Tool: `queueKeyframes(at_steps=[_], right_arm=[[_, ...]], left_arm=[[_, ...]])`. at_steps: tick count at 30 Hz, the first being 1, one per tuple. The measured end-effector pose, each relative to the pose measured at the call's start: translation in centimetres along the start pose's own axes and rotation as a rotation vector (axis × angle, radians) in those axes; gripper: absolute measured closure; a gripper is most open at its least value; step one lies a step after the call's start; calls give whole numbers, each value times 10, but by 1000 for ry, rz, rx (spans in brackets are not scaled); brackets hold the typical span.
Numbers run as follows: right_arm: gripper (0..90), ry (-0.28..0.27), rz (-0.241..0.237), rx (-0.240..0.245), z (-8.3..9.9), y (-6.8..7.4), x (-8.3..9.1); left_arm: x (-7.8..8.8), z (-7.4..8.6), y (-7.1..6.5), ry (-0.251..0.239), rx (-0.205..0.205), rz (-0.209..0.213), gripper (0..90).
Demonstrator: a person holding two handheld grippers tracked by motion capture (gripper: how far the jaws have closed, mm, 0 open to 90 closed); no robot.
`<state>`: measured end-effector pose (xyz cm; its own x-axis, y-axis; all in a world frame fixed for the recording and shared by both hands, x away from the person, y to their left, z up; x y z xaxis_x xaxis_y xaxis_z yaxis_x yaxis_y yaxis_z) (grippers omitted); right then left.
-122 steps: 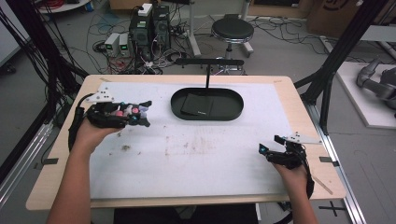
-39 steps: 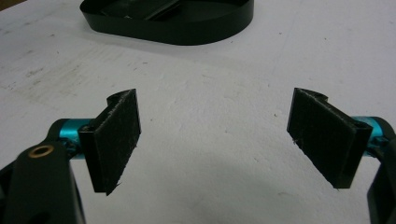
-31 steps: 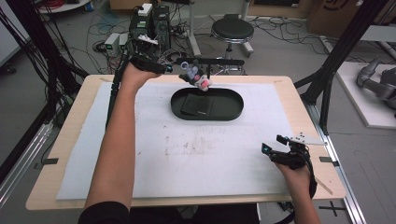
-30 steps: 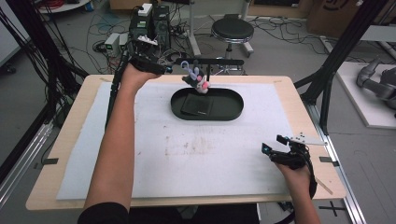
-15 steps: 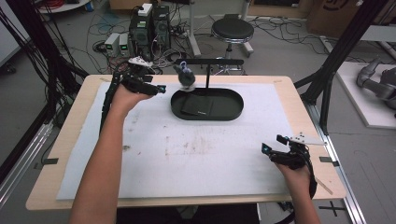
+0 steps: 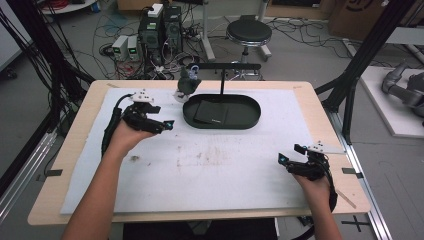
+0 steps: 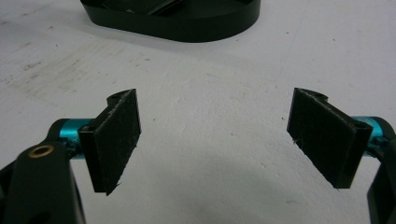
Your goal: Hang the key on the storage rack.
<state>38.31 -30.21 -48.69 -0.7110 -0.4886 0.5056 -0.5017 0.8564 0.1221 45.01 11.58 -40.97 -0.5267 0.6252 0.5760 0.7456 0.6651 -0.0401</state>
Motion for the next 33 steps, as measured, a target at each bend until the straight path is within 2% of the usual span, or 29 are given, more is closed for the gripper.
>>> queueKeyframes(at_steps=[4, 9, 12, 14, 18, 22, 26, 33], right_arm=[[177, 3, -3, 6, 0, 1, -2], [177, 10, -7, 12, 0, 2, -4], [177, 10, -7, 11, 0, 2, -5], [177, 10, -7, 9, 1, 2, -5], [177, 9, -12, 8, 1, 2, -5], [177, 10, -9, 9, 1, 1, -7], [177, 3, -6, -2, 1, 3, -7], [177, 9, -12, 18, 0, 9, -10]], left_arm=[[4, 18, -13, 15, -46, 7, 177], [12, 34, -22, -3, -48, 10, 176], [18, 43, -27, -27, -35, 20, 167], [23, 47, -29, -48, -20, 40, 160], [29, 54, -33, -60, -6, 42, 160], [28, 59, -41, -46, -24, 52, 160], [23, 65, -51, -41, -37, 78, 160], [25, 69, -54, -52, -34, 87, 160]])
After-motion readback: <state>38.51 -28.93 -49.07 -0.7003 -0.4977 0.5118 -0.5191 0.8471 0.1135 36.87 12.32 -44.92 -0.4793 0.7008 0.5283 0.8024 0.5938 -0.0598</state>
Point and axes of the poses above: each handheld gripper's, and its own axes: x roughly backward along the jaws, z roughly out of its underside, y roughly to its left, the point moved 10 cm from there along -x, roughly forward along the jaws, and after that the axes turned 1 degree about y, right-handed, at the moved point
